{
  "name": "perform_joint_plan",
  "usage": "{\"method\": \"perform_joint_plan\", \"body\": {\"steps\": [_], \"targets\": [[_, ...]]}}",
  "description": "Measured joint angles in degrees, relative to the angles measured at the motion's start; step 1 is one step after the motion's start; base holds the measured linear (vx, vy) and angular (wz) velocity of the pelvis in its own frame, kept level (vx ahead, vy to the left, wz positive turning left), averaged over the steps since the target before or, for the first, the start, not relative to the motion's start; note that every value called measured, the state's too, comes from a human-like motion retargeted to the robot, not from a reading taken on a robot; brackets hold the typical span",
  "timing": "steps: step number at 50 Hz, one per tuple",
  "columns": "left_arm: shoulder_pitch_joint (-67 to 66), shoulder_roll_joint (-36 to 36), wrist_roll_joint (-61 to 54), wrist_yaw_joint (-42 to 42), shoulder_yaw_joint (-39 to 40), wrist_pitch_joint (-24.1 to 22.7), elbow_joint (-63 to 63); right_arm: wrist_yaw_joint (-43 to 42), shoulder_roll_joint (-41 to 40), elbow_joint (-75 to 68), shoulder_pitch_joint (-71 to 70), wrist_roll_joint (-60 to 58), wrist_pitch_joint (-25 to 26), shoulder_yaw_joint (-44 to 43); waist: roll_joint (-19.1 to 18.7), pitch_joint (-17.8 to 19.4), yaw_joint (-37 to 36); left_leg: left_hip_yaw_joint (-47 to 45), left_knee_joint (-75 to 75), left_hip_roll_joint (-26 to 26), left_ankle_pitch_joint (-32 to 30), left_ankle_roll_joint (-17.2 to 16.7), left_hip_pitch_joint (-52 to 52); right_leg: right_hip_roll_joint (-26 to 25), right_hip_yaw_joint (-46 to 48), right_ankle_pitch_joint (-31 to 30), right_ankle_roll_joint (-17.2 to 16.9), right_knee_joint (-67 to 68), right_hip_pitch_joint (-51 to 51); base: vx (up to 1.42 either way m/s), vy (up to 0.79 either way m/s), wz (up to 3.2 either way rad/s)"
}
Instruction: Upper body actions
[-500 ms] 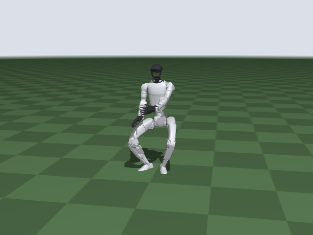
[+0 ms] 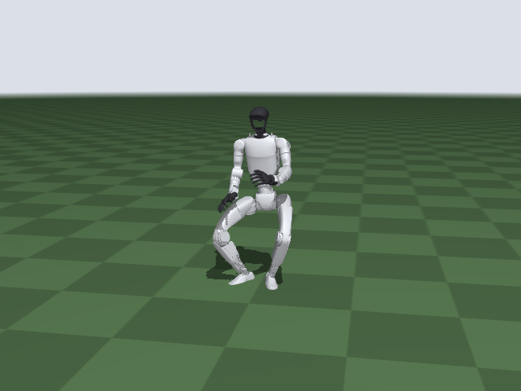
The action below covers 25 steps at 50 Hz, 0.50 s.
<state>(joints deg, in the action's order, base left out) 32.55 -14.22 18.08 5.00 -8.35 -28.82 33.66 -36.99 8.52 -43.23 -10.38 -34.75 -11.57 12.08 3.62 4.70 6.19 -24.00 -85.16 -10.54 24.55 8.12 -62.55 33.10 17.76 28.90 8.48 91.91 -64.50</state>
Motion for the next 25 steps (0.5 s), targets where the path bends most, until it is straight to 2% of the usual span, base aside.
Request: {"method": "perform_joint_plan", "body": {"steps": [10, 16, 25], "targets": [[-12.97, -5.11, 10.49, 13.28, 3.43, -3.01, -6.08, 0.18, -0.47, 0.07, -0.1, -0.27, 0.12, 0.19, 0.29, -0.15, 0.4, 0.0, 0.1, 0.28, 0.06, 0.0, -0.19, 0.09, -0.07, 0.01, -0.07, 0.02, -0.18, 0.0, 0.0, 0.0], [-19.15, -5.37, 7.24, 18.0, 3.57, -3.7, -5.37, 0.11, -0.31, 0.09, 0.23, -0.18, 0.05, 0.43, 0.27, -0.45, 0.53, 0.02, 0.14, 0.39, 0.03, 0.02, -0.31, 0.18, -0.08, -0.01, -0.13, 0.02, -0.29, 0.0, 0.0, 0.0], [-21.83, -7.93, 13.95, 23.82, -3.23, 0.45, 1.53, -0.15, 0.66, 0.28, 0.69, 0.04, 0.07, -0.3, -0.09, -0.26, -0.63, -0.03, 0.27, 0.68, -0.12, 0.05, -0.32, 0.41, -0.19, -0.09, -0.12, 0.02, -0.42, 0.0, 0.0, 0.0]]}}
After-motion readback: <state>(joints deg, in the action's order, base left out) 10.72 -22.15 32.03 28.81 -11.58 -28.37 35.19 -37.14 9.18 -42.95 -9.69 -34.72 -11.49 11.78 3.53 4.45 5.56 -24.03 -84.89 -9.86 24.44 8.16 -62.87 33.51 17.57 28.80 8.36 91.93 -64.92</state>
